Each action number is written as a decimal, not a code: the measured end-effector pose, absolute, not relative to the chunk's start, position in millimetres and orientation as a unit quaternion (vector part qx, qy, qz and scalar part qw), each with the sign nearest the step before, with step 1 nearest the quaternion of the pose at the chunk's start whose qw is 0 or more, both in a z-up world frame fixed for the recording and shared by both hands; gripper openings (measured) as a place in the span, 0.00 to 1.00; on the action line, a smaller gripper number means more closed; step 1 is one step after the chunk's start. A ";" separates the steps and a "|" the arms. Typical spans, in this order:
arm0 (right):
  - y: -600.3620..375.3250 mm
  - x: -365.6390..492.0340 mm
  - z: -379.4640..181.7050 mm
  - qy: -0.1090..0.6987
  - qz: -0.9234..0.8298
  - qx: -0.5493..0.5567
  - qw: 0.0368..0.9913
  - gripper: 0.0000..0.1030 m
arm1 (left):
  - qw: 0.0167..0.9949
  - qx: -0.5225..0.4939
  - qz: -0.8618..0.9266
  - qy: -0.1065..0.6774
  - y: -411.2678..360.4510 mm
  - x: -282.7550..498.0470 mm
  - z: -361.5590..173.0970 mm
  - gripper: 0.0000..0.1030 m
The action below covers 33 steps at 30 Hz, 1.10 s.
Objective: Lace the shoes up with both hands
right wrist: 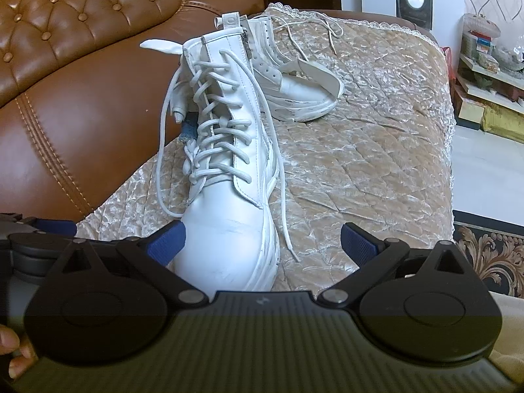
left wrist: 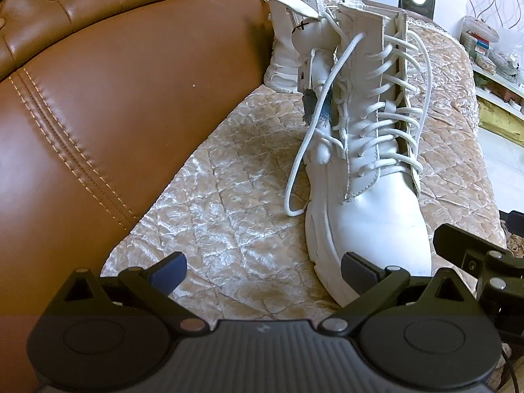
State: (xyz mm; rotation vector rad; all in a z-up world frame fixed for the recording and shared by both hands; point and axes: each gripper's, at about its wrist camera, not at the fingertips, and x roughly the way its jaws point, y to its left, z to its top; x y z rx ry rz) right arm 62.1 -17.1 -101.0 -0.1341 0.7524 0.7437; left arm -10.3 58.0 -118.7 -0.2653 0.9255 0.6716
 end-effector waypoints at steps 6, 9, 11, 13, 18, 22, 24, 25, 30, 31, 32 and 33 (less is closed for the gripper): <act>-16.8 62.4 -101.3 0.359 0.354 -0.063 0.861 1.00 | 0.833 -0.125 0.317 0.436 58.7 -11.1 -119.2 1.00; -16.4 62.4 -101.4 0.359 0.354 -0.065 0.861 1.00 | 0.833 -0.126 0.317 0.436 59.0 -11.4 -119.7 1.00; -16.1 62.1 -101.6 0.359 0.354 -0.066 0.861 1.00 | 0.832 -0.126 0.317 0.437 59.1 -11.6 -119.7 1.00; -15.7 61.7 -101.9 0.359 0.354 -0.067 0.861 1.00 | 0.832 -0.127 0.317 0.437 59.1 -11.7 -120.0 1.00; -15.0 61.5 -102.4 0.360 0.353 -0.068 0.861 1.00 | 0.832 -0.125 0.319 0.437 57.3 -11.3 -120.3 1.00; -14.7 61.2 -102.5 0.360 0.353 -0.069 0.861 1.00 | 0.833 -0.116 0.322 0.435 55.3 -11.1 -120.8 1.00; -14.5 61.1 -102.3 0.359 0.353 -0.069 0.861 1.00 | 0.834 -0.107 0.324 0.434 53.6 -10.6 -120.9 1.00; -14.4 61.2 -102.4 0.359 0.353 -0.069 0.861 1.00 | 0.835 -0.104 0.324 0.433 53.1 -10.5 -120.8 1.00; -14.5 61.8 -103.0 0.360 0.350 -0.068 0.862 1.00 | 0.839 -0.093 0.318 0.432 50.6 -10.0 -121.8 0.95; -14.5 61.8 -103.0 0.360 0.350 -0.069 0.862 1.00 | 0.840 -0.095 0.315 0.431 50.7 -10.2 -122.1 0.93; -14.6 61.7 -102.9 0.360 0.349 -0.069 0.863 1.00 | 0.841 -0.100 0.311 0.432 51.4 -10.4 -122.7 0.92; -14.6 61.7 -103.0 0.359 0.349 -0.070 0.863 1.00 | 0.841 -0.104 0.308 0.432 51.8 -10.6 -123.3 0.91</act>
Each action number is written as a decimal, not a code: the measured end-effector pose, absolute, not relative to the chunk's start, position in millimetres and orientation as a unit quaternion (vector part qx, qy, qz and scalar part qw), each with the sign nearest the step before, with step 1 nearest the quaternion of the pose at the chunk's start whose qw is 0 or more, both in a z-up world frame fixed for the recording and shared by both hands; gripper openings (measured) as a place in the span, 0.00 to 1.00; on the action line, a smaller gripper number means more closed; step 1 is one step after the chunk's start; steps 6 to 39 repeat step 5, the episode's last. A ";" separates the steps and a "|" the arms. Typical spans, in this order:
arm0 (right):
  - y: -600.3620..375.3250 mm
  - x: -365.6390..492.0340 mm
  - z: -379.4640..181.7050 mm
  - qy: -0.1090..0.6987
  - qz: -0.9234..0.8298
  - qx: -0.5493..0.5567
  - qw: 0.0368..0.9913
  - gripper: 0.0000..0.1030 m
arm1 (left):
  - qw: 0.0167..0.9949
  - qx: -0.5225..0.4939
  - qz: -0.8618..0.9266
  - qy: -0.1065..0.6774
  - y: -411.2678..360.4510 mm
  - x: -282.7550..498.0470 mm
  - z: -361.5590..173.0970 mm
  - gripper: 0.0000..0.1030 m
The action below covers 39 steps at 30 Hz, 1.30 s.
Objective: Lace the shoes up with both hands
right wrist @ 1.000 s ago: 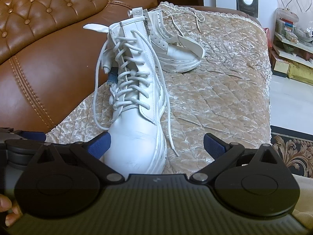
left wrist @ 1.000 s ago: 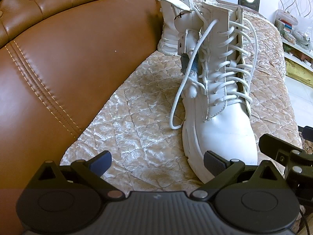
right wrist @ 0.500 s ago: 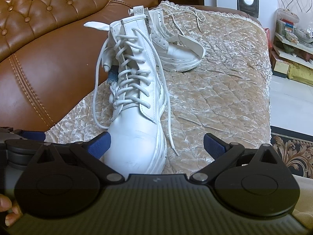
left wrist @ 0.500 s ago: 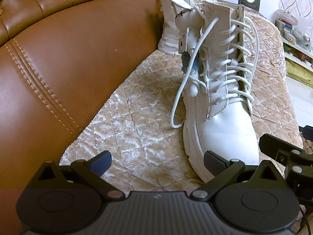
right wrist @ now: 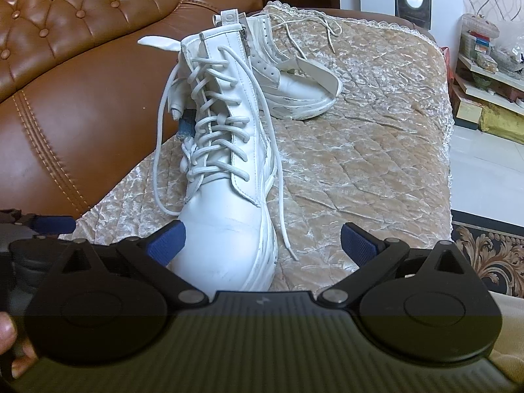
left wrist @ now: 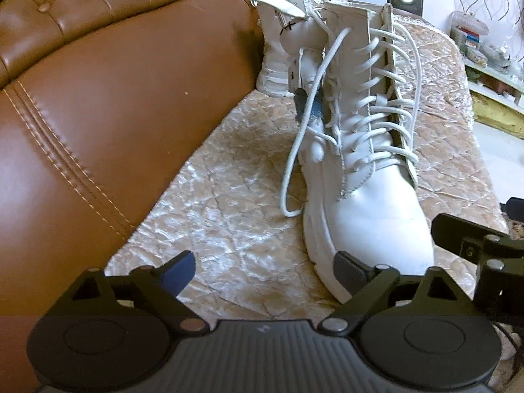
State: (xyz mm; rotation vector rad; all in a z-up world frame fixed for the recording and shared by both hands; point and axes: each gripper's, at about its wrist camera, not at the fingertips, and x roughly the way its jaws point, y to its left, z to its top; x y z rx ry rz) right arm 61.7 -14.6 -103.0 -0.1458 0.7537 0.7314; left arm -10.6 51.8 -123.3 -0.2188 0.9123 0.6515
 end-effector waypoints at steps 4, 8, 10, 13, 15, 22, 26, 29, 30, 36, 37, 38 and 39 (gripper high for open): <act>-14.0 61.2 -103.3 0.359 0.348 -0.072 0.863 1.00 | 0.840 -0.105 0.308 0.435 52.2 -10.5 -124.5 0.91; -14.0 61.2 -103.3 0.359 0.348 -0.072 0.863 1.00 | 0.838 -0.105 0.309 0.437 52.3 -10.2 -125.0 0.92; -14.0 61.2 -103.3 0.359 0.348 -0.072 0.863 1.00 | 0.838 -0.105 0.309 0.437 52.3 -10.2 -125.0 0.92; -14.0 61.2 -103.3 0.359 0.348 -0.072 0.863 1.00 | 0.838 -0.105 0.309 0.437 52.3 -10.2 -125.0 0.92; -14.0 61.2 -103.3 0.359 0.348 -0.072 0.863 1.00 | 0.838 -0.105 0.309 0.437 52.3 -10.2 -125.0 0.92; -14.0 61.2 -103.3 0.359 0.348 -0.072 0.863 1.00 | 0.838 -0.105 0.309 0.437 52.3 -10.2 -125.0 0.92; -14.0 61.2 -103.3 0.359 0.348 -0.072 0.863 1.00 | 0.838 -0.105 0.309 0.437 52.3 -10.2 -125.0 0.92; -14.0 61.2 -103.3 0.359 0.348 -0.072 0.863 1.00 | 0.838 -0.105 0.309 0.437 52.3 -10.2 -125.0 0.92; -14.0 61.2 -103.3 0.359 0.348 -0.072 0.863 1.00 | 0.838 -0.105 0.309 0.437 52.3 -10.2 -125.0 0.92; -14.0 61.2 -103.3 0.359 0.348 -0.072 0.863 1.00 | 0.838 -0.105 0.309 0.437 52.3 -10.2 -125.0 0.92; -14.0 61.2 -103.3 0.359 0.348 -0.072 0.863 1.00 | 0.838 -0.105 0.309 0.437 52.3 -10.2 -125.0 0.92; -14.0 61.2 -103.3 0.359 0.348 -0.072 0.863 1.00 | 0.838 -0.105 0.309 0.437 52.3 -10.2 -125.0 0.92; -14.0 61.2 -103.3 0.359 0.348 -0.072 0.863 1.00 | 0.838 -0.105 0.309 0.437 52.3 -10.2 -125.0 0.92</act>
